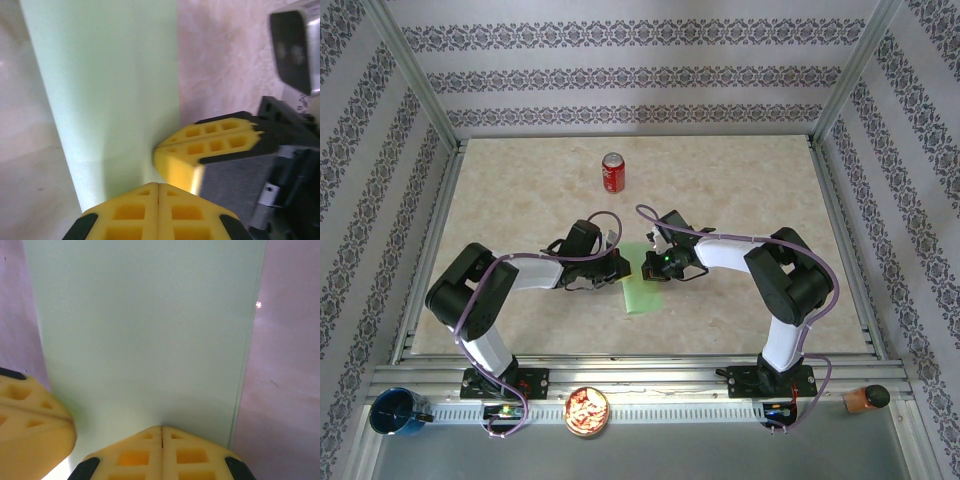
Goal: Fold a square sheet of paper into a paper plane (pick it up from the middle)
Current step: First fold the square sheet of paper in half at the center of the table.
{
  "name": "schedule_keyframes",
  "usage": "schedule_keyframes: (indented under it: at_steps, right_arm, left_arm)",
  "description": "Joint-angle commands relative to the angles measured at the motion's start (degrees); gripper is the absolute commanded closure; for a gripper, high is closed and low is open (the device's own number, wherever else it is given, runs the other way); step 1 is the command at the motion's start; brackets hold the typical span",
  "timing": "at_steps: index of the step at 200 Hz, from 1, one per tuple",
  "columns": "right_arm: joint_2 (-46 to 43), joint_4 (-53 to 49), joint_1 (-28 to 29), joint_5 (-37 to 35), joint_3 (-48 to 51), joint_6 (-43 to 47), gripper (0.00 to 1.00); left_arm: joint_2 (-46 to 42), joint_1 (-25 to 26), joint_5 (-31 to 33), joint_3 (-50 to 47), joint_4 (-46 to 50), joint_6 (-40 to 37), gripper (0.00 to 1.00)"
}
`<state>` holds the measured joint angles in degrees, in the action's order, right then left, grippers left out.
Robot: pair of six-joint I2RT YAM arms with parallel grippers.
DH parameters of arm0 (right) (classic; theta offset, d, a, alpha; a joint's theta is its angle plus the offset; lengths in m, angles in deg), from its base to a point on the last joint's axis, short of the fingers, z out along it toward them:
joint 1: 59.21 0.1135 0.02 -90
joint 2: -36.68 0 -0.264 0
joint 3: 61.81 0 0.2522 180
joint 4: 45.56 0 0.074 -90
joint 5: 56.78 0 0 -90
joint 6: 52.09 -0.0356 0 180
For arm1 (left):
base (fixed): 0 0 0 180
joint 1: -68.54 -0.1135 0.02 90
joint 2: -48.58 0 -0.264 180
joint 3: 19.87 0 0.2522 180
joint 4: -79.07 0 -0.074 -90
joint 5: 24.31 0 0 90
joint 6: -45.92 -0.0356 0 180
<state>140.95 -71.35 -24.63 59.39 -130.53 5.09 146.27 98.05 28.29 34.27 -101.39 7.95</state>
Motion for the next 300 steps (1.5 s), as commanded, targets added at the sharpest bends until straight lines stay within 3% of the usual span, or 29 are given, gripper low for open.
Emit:
schedule_keyframes:
  at_steps: [1, 67, 111, 149, 204, 300]
  right_arm:
    - [0.5, -5.3, -0.5, -4.2, 2.3, -0.5, 1.00]
    - [0.4, -4.9, -0.5, -5.1, 3.0, -2.1, 1.00]
    - [-0.4, -4.6, -0.1, -5.4, 3.5, -2.5, 1.00]
    - [-0.9, -4.4, -0.1, -5.5, 3.8, -2.9, 1.00]
    - [-1.0, -4.0, -0.1, -5.3, 3.9, -3.0, 1.00]
    - [-0.7, -3.9, 0.1, -6.0, 4.5, -3.7, 1.00]
  left_arm:
    - [1.1, -0.2, 2.2, -1.5, 4.6, -4.1, 1.00]
    - [1.8, -0.2, 7.3, -4.3, 10.1, -8.7, 1.00]
    - [-4.5, 0.0, 2.8, -1.9, 7.9, -2.8, 1.00]
    - [-8.6, 2.3, 3.4, -0.3, 8.2, 1.4, 1.00]
    - [-5.1, 4.9, 1.2, -0.3, 5.4, 2.7, 1.00]
    - [-1.3, 5.8, 7.4, -7.5, 7.8, -1.3, 1.00]
